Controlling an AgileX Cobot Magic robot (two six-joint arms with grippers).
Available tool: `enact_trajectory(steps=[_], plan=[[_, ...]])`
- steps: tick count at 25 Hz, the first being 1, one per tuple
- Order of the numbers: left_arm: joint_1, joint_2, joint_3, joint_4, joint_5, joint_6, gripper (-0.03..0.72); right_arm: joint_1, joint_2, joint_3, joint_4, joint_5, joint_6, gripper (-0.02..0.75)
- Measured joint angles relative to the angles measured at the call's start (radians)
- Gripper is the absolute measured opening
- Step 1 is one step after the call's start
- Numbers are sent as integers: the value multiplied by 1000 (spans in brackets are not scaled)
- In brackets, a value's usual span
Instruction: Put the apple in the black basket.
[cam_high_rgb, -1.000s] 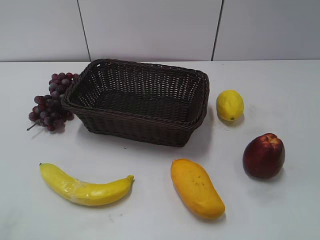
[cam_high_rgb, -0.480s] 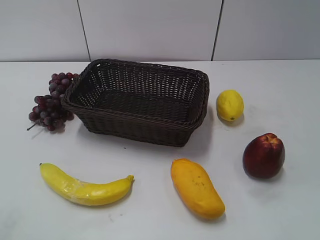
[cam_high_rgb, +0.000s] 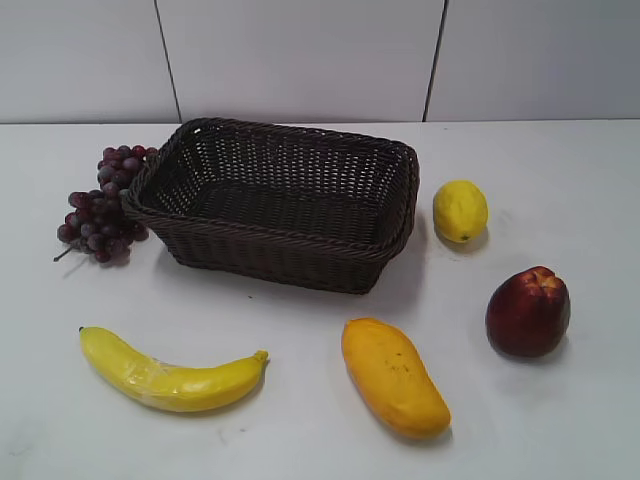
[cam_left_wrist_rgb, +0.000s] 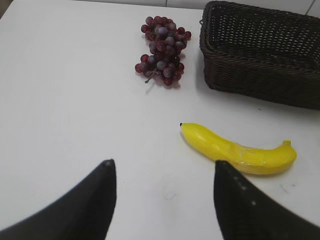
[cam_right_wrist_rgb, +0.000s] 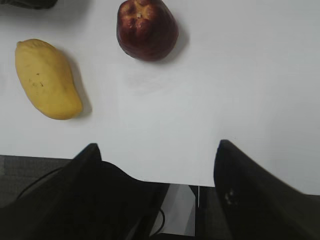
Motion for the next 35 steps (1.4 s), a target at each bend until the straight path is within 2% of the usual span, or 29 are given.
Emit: enact_trajectory(steps=[10,20,22,25,30,35], plan=[[0,0,0,0,0,0,462,0,359,-106,5,0,-38,531],[0,0,0,0,0,0,462,5,453,-146,77,-50,-61,597],[0,0,0,0,0,0,462,28,456,-161,78,-70,-63,599],[0,0,0,0,0,0,462,113,460,-188,60,-116,-58,601],[0,0,0,0,0,0,462,259,516,-252,-72,-147,15,602],[0,0,0,0,0,0,462,291,599,-271,-104,-152,31,603]])
